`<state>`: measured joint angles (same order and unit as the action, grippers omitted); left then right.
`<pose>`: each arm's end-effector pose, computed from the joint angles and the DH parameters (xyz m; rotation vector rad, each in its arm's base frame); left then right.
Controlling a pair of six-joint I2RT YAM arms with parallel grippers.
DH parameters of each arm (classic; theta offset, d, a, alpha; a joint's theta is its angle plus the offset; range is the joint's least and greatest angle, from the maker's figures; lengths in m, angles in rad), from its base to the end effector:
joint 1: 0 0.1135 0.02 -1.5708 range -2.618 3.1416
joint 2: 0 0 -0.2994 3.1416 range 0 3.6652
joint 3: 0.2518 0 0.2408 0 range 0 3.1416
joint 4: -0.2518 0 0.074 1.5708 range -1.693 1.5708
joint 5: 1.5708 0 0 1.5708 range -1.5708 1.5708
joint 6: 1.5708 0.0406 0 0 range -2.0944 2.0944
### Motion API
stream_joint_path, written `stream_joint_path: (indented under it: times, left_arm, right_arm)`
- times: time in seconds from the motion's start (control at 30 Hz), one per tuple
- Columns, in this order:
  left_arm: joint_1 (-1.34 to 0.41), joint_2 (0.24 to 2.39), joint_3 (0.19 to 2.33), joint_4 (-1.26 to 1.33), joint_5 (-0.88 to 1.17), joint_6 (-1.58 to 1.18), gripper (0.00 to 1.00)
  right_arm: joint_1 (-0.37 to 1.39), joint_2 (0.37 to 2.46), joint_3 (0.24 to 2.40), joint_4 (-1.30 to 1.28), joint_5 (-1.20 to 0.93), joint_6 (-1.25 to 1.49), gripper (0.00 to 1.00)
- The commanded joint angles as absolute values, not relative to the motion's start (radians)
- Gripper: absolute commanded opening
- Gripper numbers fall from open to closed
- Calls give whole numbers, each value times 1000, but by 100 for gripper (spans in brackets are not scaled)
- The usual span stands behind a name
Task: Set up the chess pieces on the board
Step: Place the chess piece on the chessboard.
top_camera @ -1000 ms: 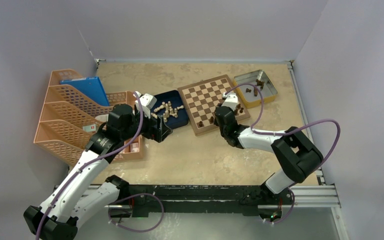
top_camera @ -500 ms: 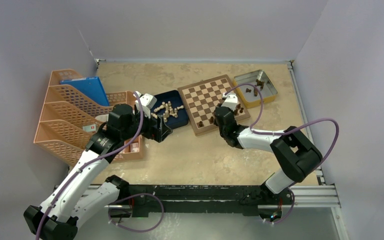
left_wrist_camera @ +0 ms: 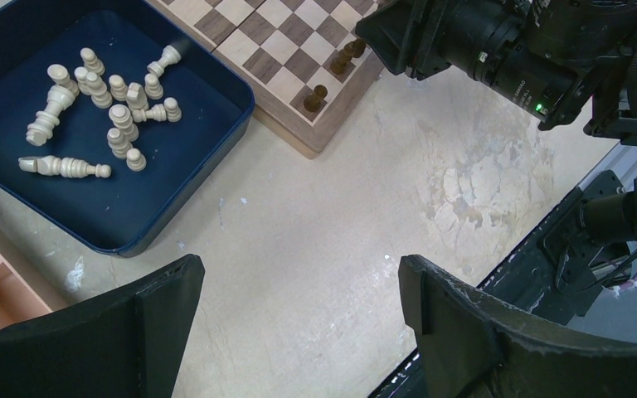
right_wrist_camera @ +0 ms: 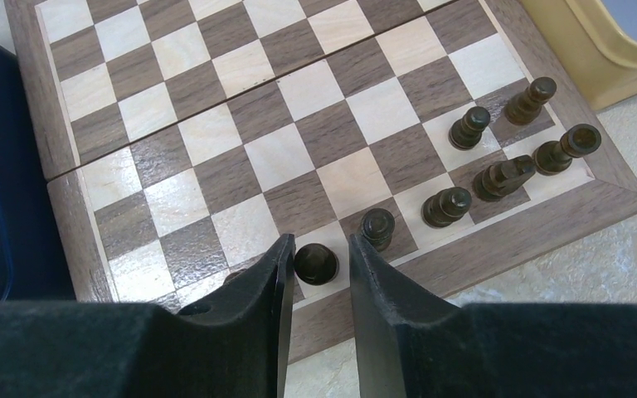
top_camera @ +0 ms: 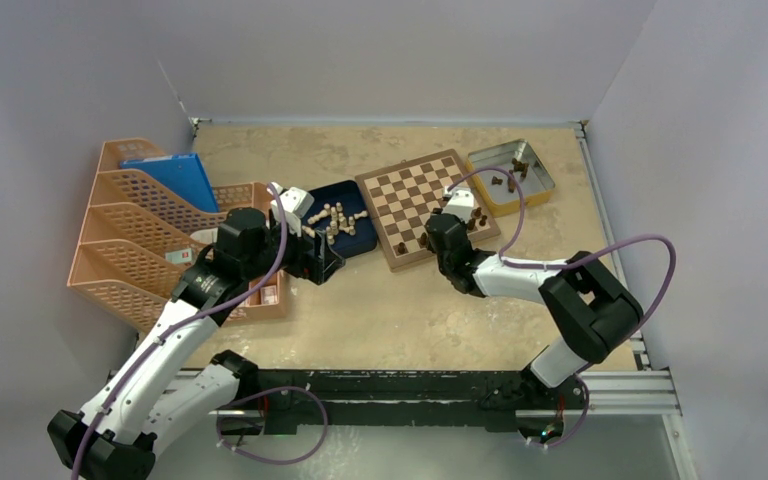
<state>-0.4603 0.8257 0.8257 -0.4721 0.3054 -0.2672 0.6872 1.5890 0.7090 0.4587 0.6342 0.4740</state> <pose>0.1295 -0.0778 0.3423 0.3989 2.0685 -0.7585 0.2608 0.1829 0.2277 0.1960 1.8993 0.1510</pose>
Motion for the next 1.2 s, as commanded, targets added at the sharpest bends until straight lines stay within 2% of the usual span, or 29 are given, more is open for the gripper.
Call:
stream_joint_path:
  times: [0.0,0.27,0.5,0.8,1.0,1.17]
  left_arm:
    - [-456,825,831,-434,298,-253,88]
    - [-456,828,829,-434,298,-255,88]
    - [-456,853,841,-446,294,-255,88]
    - [-456,867,855,-433,333,-294,92]
    - [-456,902,884,-493,346,-307,92]
    - [-456,880,822,-430,372,-282,92]
  right_arm:
    - [692,1580,754,469,648,483,32]
    - [693,1563,766,451,625,491,33]
    - [693,1523,847,350,598,508,44]
    - [682,1476,986,296,593,467,48]
    - [584,1514,1107,258,591,428,47]
    - [417,1553,1167,245,558,412,46]
